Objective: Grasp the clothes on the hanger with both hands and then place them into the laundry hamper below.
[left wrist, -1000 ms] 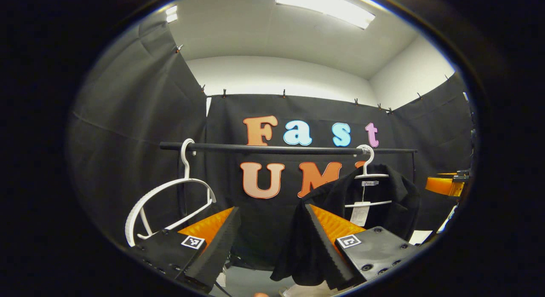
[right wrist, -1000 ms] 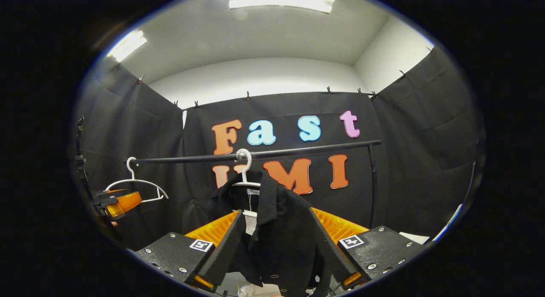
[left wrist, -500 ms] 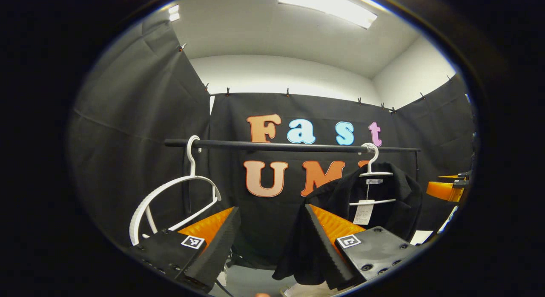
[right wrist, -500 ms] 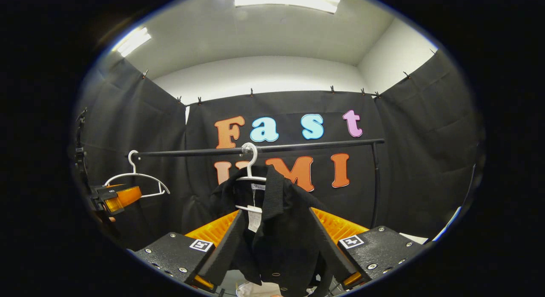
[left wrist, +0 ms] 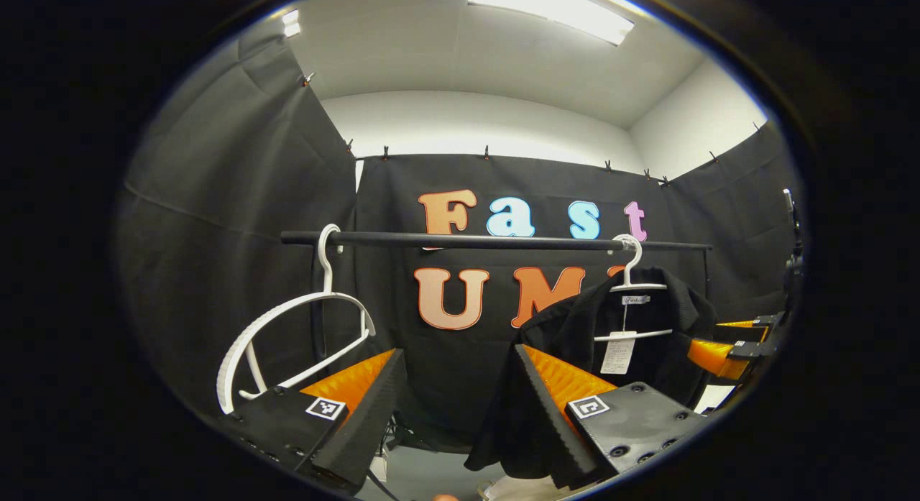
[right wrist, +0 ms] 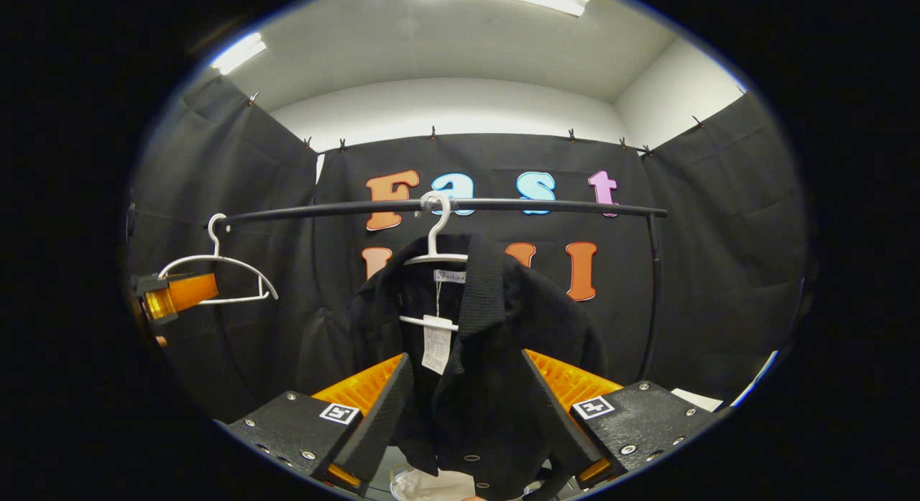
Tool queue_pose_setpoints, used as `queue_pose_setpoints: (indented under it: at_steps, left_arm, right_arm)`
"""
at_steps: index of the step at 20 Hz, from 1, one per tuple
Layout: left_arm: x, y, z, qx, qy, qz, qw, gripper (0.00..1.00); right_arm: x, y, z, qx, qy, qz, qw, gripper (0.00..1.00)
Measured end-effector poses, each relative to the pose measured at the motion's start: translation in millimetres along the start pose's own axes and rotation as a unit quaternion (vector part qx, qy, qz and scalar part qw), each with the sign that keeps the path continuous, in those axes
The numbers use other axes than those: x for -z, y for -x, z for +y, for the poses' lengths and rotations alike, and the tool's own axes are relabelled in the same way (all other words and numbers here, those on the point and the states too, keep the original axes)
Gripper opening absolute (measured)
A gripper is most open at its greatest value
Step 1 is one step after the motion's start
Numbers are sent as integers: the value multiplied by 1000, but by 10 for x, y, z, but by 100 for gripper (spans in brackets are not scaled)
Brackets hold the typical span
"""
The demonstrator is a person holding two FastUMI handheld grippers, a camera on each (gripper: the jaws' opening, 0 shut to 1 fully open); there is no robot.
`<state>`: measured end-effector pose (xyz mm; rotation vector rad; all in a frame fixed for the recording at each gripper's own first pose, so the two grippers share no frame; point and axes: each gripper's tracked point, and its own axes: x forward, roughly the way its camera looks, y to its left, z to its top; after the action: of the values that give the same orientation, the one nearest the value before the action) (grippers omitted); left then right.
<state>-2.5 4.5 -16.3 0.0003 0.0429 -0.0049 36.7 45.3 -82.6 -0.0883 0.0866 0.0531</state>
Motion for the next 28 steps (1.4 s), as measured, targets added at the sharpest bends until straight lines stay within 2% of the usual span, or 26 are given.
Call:
queue_pose_setpoints:
  at_steps: [7,12,15,16,17,18,19,20,21,24,26,27,28]
  left_arm:
    - [172,-41,77,-2,10,16,1000,97]
    - [234,-66,140,-11,3,20,1000,97]
    - [279,-63,125,-9,6,22,1000,97]
    - [287,-56,122,-9,8,23,1000,100]
    - [303,-60,114,-8,9,24,1000,97]
    - [307,-60,107,-8,10,26,1000,97]
    - [315,-69,105,-9,9,27,1000,97]
    - [319,-85,96,-10,9,27,1000,97]
    - [325,-102,81,-9,10,27,1000,97]
    - [366,-145,-20,-1,21,32,999,97]
    - [413,-166,-94,5,23,36,999,97]
    - [436,-185,-131,8,23,38,999,94]
    - [449,-202,-168,10,23,40,999,97]
  right_arm:
    - [515,-386,-39,37,19,35,999,93]
    - [678,-622,-355,94,29,43,994,93]
    - [680,-762,-416,94,23,42,994,92]
    - [682,-806,-423,92,24,44,995,85]
    - [709,-784,-483,91,28,45,994,82]
    - [708,-766,-512,91,32,44,994,86]
    - [716,-744,-533,87,34,43,995,68]
    - [711,-729,-519,80,34,41,995,57]
    - [709,-721,-519,75,33,42,996,51]
    - [665,-672,-675,86,39,41,995,14]
    - [576,-590,-724,87,46,38,994,6]
    - [544,-544,-750,86,49,36,994,5]
    - [503,-500,-781,86,53,34,994,3]
